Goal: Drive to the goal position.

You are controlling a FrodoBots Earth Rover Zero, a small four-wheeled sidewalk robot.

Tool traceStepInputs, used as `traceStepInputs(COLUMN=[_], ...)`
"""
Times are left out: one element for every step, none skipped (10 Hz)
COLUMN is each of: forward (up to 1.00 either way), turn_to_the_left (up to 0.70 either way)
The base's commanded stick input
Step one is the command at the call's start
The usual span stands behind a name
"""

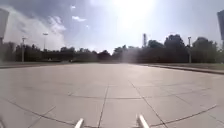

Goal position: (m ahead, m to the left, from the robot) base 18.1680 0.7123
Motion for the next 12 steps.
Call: traceStepInputs(forward=[0.70, 0.70, 0.70, 0.70, 0.70, 0.70, 0.70, 0.70, 0.70, 0.70, 0.70, 0.70], turn_to_the_left=[0.00, 0.00, 0.00, 0.00, 0.00, 0.00, 0.00, 0.00, 0.00, 0.00, 0.00, 0.00])
